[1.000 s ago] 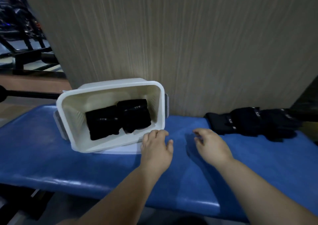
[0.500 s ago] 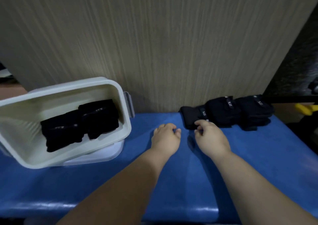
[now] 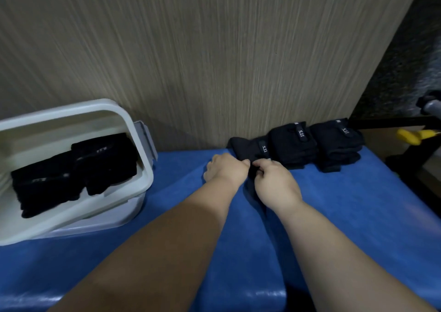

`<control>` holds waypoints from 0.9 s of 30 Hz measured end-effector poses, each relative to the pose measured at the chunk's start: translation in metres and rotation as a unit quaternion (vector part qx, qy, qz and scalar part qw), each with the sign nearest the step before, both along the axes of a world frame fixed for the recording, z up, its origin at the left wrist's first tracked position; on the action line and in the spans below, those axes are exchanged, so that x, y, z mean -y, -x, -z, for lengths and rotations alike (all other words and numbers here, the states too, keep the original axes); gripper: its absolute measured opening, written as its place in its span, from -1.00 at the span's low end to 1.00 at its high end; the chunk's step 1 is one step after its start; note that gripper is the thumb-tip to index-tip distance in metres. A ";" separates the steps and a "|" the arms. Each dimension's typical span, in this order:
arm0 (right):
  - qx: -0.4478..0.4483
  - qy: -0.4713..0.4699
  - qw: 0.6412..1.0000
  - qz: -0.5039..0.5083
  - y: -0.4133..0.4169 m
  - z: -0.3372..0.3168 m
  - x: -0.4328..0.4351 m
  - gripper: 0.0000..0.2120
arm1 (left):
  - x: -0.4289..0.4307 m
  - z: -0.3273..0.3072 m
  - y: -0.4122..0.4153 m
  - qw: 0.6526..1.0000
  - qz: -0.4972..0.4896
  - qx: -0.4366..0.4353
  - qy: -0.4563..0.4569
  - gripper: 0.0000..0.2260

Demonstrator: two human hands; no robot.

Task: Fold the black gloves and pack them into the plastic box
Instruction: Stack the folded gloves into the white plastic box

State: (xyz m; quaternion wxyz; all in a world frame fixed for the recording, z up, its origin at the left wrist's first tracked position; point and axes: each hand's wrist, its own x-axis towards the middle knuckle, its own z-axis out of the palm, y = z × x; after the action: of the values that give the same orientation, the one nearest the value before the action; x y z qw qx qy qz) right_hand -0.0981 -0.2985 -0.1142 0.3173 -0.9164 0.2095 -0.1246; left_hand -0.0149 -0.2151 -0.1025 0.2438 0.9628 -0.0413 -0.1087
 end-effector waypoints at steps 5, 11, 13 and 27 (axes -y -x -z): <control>0.051 -0.012 0.998 0.038 0.004 -0.006 -0.002 -0.75 | -0.016 -0.006 0.005 0.980 -0.012 -0.024 0.196 -0.83; 0.103 -0.006 0.994 0.044 0.005 -0.012 -0.014 -0.79 | -0.067 -0.016 0.015 0.906 -0.066 -0.108 0.404 -0.89; 0.106 -0.016 0.994 0.018 0.006 -0.012 -0.023 -0.74 | -0.089 -0.017 0.021 0.901 -0.060 -0.120 0.412 -0.88; 0.046 -0.370 0.920 -0.121 0.009 -0.011 -0.130 -0.62 | -0.229 -0.019 0.036 0.832 -0.021 -0.229 0.504 -0.82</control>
State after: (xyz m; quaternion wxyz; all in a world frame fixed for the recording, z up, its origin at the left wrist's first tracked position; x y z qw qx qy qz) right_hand -0.1073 -0.1684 -0.1027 0.6555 -0.7455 0.1133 -0.0409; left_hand -0.0505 0.0140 -0.0831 0.7002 0.6545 -0.0136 -0.2848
